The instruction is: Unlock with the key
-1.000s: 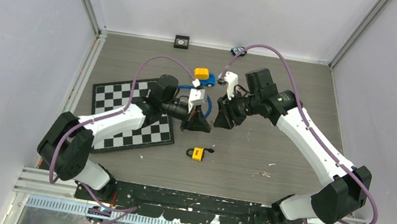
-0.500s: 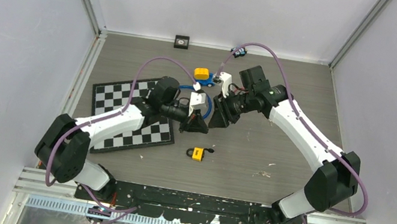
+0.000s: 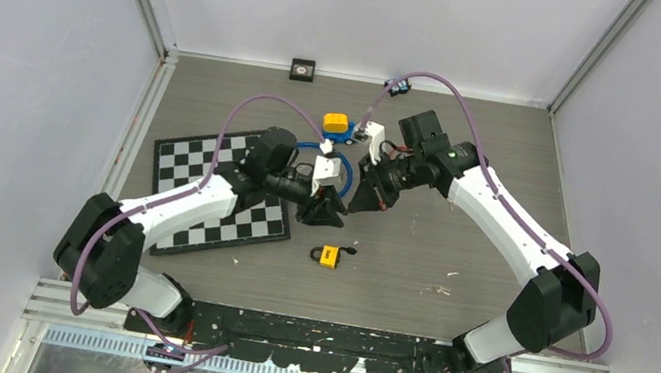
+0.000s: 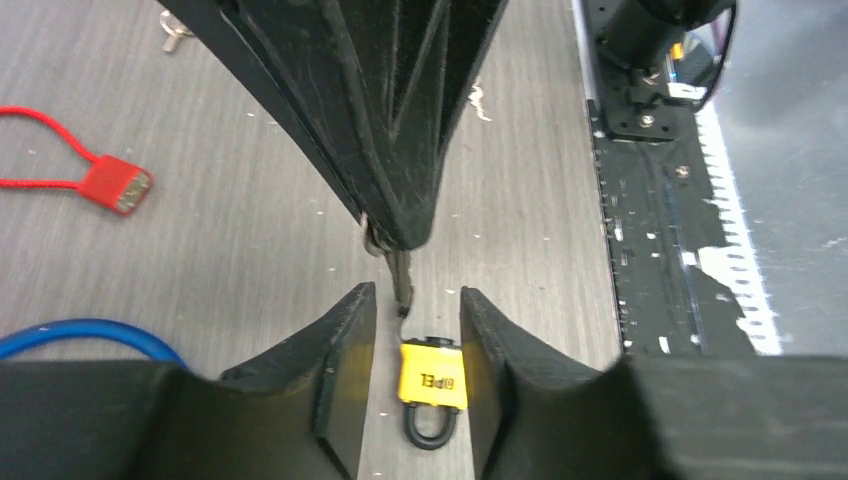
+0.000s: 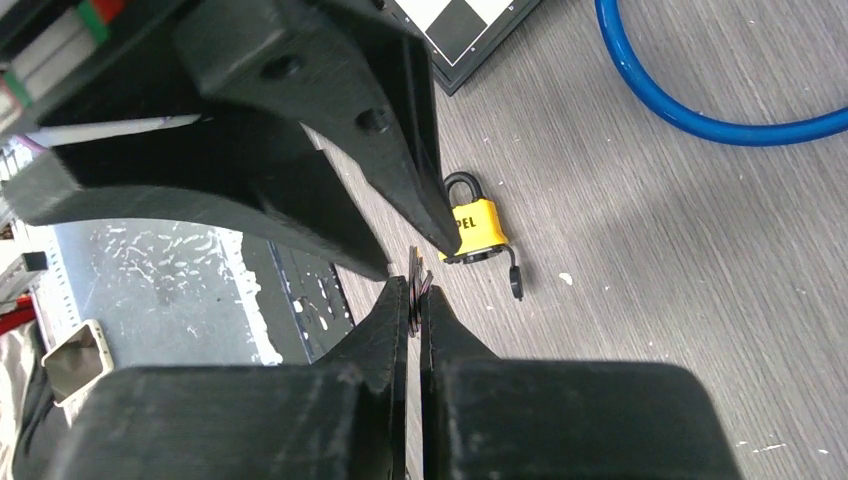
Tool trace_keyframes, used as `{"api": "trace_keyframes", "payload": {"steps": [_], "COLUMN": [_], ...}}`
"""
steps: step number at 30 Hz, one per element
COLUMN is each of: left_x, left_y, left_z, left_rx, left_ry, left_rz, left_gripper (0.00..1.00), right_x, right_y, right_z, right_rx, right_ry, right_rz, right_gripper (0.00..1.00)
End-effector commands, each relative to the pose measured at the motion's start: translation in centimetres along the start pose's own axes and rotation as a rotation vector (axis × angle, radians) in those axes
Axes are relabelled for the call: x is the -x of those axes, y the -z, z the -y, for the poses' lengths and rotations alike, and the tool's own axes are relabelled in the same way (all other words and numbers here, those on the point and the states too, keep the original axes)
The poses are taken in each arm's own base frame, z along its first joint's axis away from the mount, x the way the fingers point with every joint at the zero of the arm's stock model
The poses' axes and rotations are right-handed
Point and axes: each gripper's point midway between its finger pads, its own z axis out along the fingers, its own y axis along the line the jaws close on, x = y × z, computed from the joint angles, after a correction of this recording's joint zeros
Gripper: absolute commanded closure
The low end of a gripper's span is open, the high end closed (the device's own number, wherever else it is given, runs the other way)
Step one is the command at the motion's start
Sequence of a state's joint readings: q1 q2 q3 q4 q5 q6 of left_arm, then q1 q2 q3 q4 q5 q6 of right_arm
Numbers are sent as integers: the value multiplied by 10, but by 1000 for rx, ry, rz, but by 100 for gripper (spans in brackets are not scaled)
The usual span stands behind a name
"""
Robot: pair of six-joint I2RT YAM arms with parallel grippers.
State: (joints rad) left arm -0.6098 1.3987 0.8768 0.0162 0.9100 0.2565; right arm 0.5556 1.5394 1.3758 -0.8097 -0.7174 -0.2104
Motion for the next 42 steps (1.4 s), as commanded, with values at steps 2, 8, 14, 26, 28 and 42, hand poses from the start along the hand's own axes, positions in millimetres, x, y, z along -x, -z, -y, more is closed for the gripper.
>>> {"api": "trace_keyframes", "payload": {"steps": [2, 8, 14, 26, 28, 42], "left_x": [24, 36, 42, 34, 34, 31], "left_y": [9, 9, 4, -5, -6, -6], "left_z": [18, 6, -2, 3, 3, 3], "left_rx": [-64, -9, 1, -22, -22, -7], "left_ry": [-101, -81, -51, -48, -45, -37], "left_rz": [44, 46, 47, 30, 28, 15], "left_gripper": [51, 59, 73, 78, 83, 100], "right_x": [7, 7, 9, 11, 11, 12], "right_y": [19, 18, 16, 16, 16, 19], "right_z": [-14, -13, -10, -4, -4, 4], "right_rx": [1, -2, -6, -19, -19, -61], "right_ry": [93, 67, 49, 20, 16, -6], "right_rz": [58, 55, 53, 62, 62, 68], "right_gripper": [99, 99, 99, 99, 99, 76]}}
